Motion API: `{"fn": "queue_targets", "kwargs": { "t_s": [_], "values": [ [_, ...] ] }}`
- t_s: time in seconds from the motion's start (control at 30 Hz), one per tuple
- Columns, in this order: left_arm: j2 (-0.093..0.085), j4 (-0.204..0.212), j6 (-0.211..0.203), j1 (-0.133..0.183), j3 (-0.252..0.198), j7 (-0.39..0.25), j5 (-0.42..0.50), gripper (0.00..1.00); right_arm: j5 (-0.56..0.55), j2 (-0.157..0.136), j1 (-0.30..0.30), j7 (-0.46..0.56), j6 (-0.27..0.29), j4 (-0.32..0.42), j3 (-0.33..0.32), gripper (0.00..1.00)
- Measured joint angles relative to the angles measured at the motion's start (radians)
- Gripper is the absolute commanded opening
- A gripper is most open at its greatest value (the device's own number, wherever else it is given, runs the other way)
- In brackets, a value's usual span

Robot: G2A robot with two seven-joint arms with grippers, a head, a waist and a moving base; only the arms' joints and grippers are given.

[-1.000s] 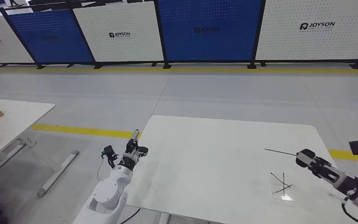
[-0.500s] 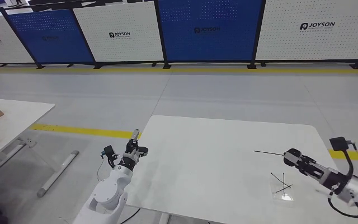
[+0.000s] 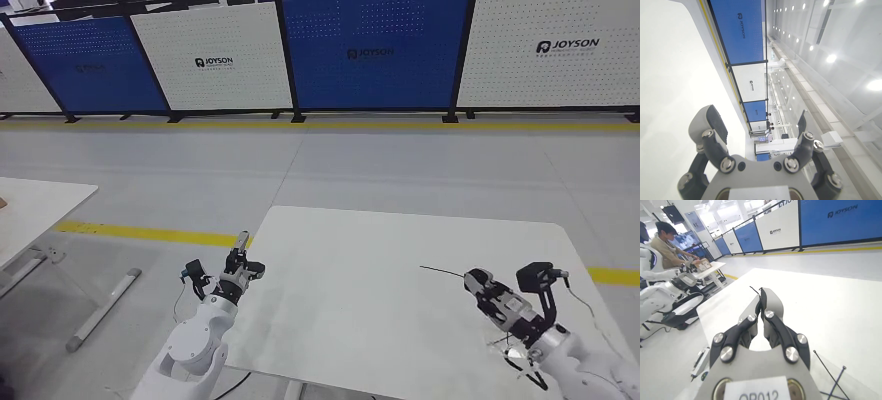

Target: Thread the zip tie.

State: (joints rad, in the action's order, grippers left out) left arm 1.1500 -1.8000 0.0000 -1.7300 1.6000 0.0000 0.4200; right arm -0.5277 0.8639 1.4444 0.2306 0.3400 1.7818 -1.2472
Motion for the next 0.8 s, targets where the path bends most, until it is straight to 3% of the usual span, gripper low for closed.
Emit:
{"fn": "queue_targets", "kwargs": {
  "t_s": [0.57, 0.7, 0.8],
  "values": [
    [0.0, 0.0, 0.0, 0.0, 0.0, 0.0, 0.0, 1.0, 0.034, 0.002, 0.001, -0.002, 0.0, 0.015, -0.001, 0.0],
    [0.0, 0.0, 0.0, 0.0, 0.0, 0.0, 0.0, 1.0, -0.028, -0.008, -0.018, -0.022, 0.0, 0.07, 0.043, 0.0],
    [0.0, 0.0, 0.0, 0.0, 0.0, 0.0, 0.0, 1.0, -0.085, -0.023, -0.039, -0.026, 0.0, 0.062, 0.095, 0.0]
  ]
}}
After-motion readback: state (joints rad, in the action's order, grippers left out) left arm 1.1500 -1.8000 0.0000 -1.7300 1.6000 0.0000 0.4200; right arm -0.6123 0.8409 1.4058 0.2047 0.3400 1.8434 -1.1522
